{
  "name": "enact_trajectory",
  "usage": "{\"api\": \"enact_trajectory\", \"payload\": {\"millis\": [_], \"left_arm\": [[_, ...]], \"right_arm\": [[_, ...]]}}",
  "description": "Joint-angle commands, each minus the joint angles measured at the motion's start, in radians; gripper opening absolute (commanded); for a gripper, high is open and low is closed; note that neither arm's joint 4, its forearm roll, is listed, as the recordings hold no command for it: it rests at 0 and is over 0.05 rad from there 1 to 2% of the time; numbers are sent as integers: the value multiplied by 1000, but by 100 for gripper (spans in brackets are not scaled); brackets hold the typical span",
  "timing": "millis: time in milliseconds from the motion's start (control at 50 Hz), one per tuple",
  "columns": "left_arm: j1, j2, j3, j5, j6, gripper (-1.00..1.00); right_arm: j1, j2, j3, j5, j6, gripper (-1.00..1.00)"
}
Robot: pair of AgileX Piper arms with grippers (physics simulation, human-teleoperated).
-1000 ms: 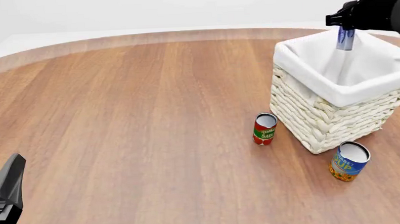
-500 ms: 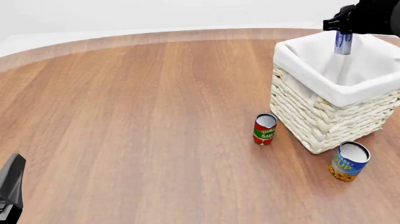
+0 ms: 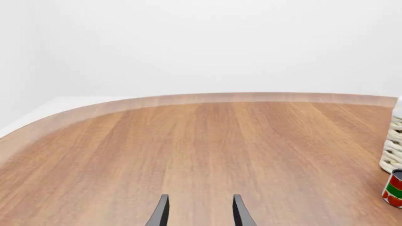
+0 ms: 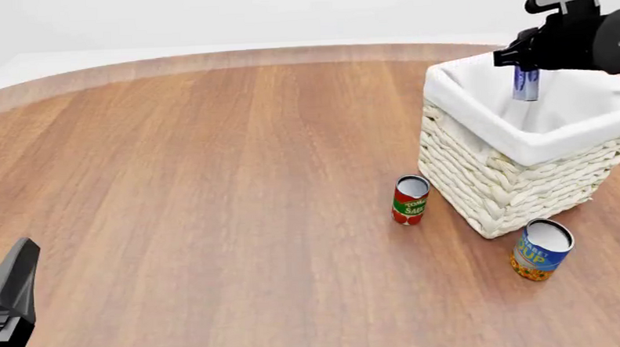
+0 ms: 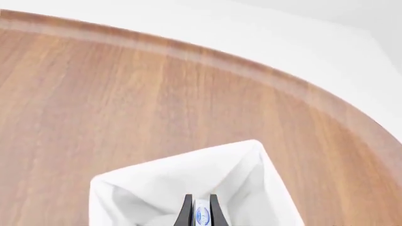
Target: Pick up the alphabet soup and the cream cheese box, and put them in the basket.
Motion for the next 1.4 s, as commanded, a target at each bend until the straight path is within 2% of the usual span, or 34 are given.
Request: {"api": "enact_trajectory", "payload": {"millis": [20,460,760,1060,1160,1280,1300,1400], "left_arm": [[0,0,0,0,0,100],[0,0,0,0,0,100],[0,0,0,0,0,100],[0,0,0,0,0,100],[0,0,0,0,0,100],[0,0,0,0,0,100],[0,0,0,0,0,100],[0,0,0,0,0,100]], "right_arm": [[-6,29,-7,-6,0,-100],[-9,70,23,-11,-15,-100],[-27,99,10,12,-55,-100],[-18,67,38,27,-52,-100],[-11,57,73,5,-46,-100],[-26,80,51,11,-47,-100],[-26,84,49,12,-49,100],[-36,89,33,16,-49,100]]}}
